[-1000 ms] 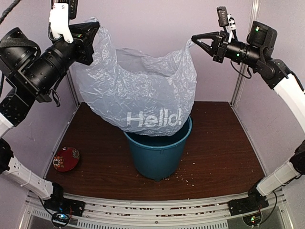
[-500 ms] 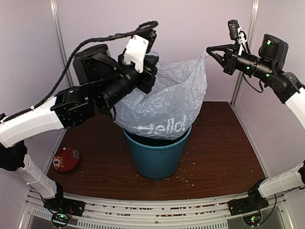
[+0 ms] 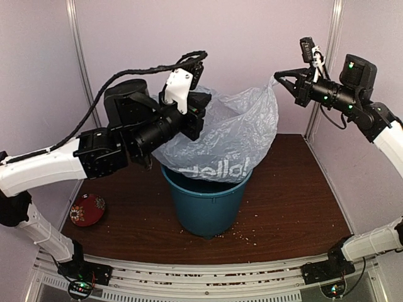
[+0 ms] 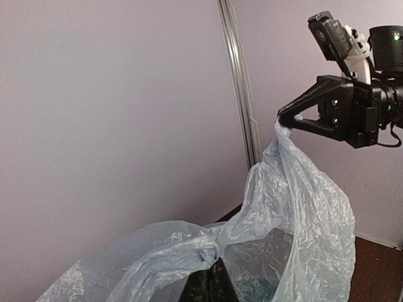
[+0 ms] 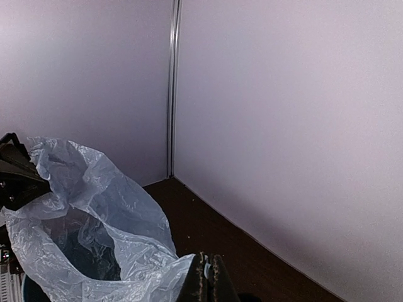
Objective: Put the trash bags into the trash bin
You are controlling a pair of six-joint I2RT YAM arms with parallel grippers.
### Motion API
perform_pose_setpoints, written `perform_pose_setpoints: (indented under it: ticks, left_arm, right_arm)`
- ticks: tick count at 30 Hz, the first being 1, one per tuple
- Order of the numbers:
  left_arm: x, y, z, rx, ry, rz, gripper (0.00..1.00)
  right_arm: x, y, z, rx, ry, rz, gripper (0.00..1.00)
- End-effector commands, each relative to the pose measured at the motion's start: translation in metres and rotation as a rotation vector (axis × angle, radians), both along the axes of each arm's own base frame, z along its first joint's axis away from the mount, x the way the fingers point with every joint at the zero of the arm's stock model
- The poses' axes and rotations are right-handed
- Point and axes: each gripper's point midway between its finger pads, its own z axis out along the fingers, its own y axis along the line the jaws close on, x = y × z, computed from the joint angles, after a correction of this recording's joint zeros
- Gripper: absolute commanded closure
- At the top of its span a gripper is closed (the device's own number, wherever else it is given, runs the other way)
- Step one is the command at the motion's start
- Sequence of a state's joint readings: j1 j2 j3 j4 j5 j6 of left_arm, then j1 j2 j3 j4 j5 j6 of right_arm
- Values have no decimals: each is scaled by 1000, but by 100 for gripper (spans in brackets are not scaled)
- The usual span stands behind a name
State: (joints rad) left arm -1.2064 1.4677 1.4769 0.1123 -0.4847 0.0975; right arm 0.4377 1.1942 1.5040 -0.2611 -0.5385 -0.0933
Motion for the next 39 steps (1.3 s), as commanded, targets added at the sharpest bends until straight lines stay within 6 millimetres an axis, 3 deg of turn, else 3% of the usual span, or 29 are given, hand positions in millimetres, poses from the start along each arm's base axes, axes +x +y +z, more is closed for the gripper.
perform_pose_setpoints:
  ticks: [1,6,19,21,25,28,31,34,36,39]
  left_arm:
    - [-16,35,36,-167,14,-39,100]
    - [-34,38,44,-162,58,-135,100]
    - [-59,76,76,-218,104,-196,100]
    - [-59,75,71,-184,123,-197,100]
    - [-60,78,68,-175,152,-196,100]
    - [-66,89,69,-199,163,-209,100]
    - [-68,97,66,-181,175,-202,100]
    - [-72,95,57,-145,200,-223,100]
    - [-79,91,49,-127,209,-269,100]
    - [-87,88,39,-94,219,-316,100]
  right_arm:
    - [-15,31,-19,-21,52,163,100]
    - [-47,46,-12,-27,39,295,100]
    - [-113,39,32,46,43,498,100]
    - [-117,38,35,37,29,505,92]
    - [-105,32,42,20,-3,425,55]
    - [-93,26,51,38,0,382,43]
    - [-74,12,64,97,4,326,40]
    - [-41,-3,70,153,6,240,38]
    - [-10,-9,63,162,9,150,37]
    - [42,-13,34,138,48,31,39]
